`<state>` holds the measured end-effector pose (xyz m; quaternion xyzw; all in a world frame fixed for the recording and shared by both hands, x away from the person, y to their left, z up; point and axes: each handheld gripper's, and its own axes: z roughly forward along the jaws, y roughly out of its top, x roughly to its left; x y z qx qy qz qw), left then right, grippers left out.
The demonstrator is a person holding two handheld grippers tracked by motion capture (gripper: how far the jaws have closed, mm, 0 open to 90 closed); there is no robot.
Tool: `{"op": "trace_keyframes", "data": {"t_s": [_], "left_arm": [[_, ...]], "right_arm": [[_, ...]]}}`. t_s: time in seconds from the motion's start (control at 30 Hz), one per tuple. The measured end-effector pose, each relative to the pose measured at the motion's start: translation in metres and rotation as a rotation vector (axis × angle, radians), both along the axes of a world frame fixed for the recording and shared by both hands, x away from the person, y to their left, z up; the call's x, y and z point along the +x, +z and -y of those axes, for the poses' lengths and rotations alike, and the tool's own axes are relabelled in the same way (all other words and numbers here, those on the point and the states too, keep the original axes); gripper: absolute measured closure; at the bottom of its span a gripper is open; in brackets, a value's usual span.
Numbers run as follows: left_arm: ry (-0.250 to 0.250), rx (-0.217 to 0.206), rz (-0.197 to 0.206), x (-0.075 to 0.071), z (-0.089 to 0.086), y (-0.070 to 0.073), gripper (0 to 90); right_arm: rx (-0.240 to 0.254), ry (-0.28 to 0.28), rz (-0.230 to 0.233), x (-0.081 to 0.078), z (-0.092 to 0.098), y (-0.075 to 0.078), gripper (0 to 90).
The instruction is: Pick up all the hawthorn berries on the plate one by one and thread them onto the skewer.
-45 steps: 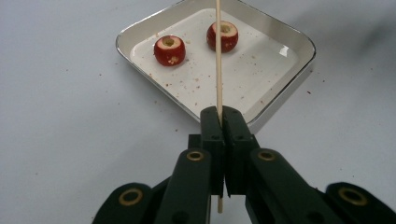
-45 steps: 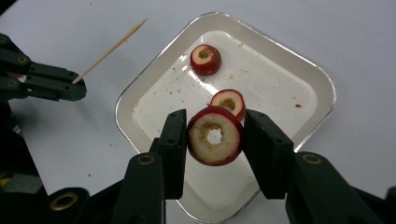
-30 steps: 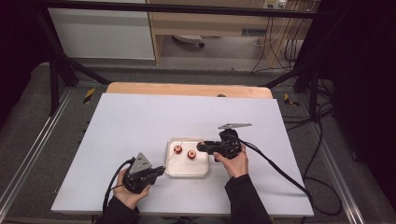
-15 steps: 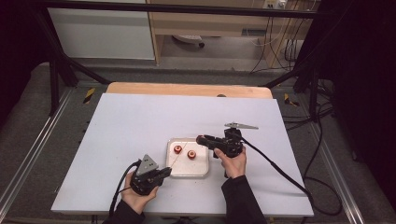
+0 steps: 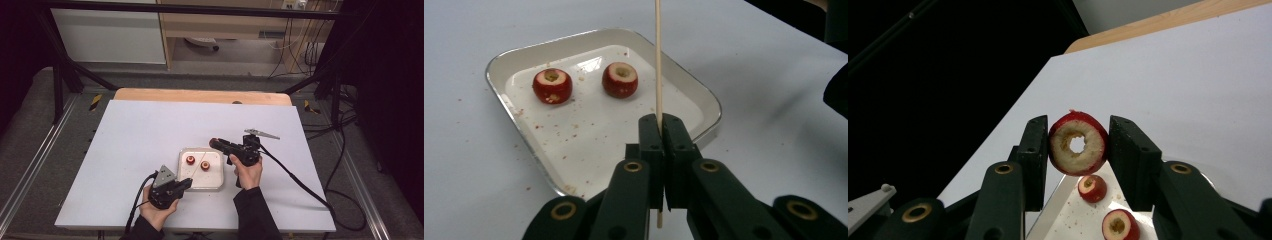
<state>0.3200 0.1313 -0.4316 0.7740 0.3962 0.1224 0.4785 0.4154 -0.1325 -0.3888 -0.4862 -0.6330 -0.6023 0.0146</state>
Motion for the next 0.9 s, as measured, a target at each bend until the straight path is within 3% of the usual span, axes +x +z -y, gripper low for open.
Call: {"op": "trace_keyframes", "data": {"t_s": [0.33,0.9], "left_arm": [[0.02,-0.035,0.014,-0.002,0.011,-0.001,88.1],[0.036,-0.06,0.034,0.0,0.018,0.0,88.1]], "right_arm": [[0.057,-0.037,0.031,-0.001,0.001,0.004,61.2],[0.113,-0.046,0.029,-0.001,0.0,0.006,61.2]]}}
